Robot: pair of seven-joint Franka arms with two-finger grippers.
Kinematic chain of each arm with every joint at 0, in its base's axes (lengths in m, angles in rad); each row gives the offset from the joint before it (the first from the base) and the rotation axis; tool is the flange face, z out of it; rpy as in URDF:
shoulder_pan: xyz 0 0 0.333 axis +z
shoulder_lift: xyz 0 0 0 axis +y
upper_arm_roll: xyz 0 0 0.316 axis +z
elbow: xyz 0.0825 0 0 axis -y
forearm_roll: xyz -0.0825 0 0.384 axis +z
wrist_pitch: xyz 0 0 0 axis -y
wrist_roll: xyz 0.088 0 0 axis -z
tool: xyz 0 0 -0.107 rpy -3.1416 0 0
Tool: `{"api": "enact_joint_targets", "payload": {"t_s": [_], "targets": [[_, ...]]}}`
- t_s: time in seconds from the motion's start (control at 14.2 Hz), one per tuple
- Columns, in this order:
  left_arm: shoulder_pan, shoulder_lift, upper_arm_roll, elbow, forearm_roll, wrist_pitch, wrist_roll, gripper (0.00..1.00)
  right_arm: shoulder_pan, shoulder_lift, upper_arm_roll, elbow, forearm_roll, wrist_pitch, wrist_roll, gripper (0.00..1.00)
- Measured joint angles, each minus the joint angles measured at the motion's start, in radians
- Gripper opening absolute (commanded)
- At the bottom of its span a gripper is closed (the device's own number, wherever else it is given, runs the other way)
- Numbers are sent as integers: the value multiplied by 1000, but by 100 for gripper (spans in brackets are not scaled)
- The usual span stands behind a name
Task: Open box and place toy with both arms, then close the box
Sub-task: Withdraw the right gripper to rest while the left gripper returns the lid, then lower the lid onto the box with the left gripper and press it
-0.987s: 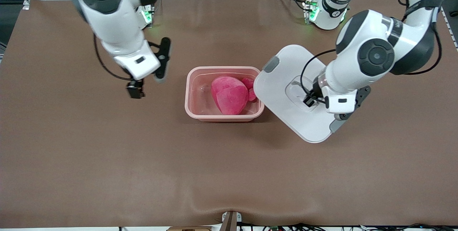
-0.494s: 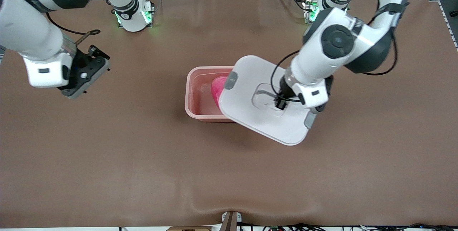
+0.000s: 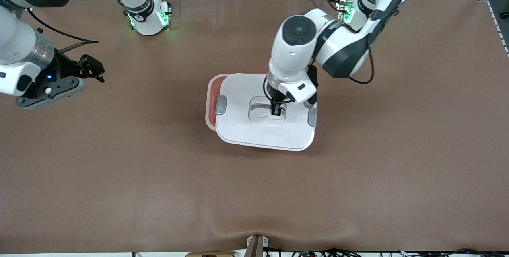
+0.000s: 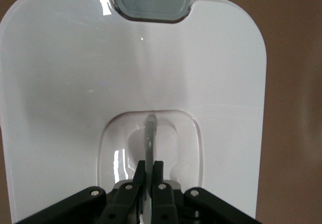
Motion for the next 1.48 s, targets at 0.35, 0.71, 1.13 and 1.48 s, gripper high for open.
{"api": "enact_joint_targets", "payload": {"t_s": [0.35, 0.71, 1.13, 1.48], "targets": [[-75, 65, 2, 0, 124, 31, -158, 0, -48, -20, 0, 0, 33, 31, 209, 100], [-109, 72, 3, 0, 137, 34, -223, 0, -127, -62, 0, -53, 37, 57, 357, 100], [-133, 75, 5, -9, 137, 32, -239, 0, -209, -80, -1, -94, 40, 89, 259, 100], [-140, 75, 6, -30, 137, 31, -253, 0, -248, -82, -1, -76, 41, 103, 182, 100]]}}
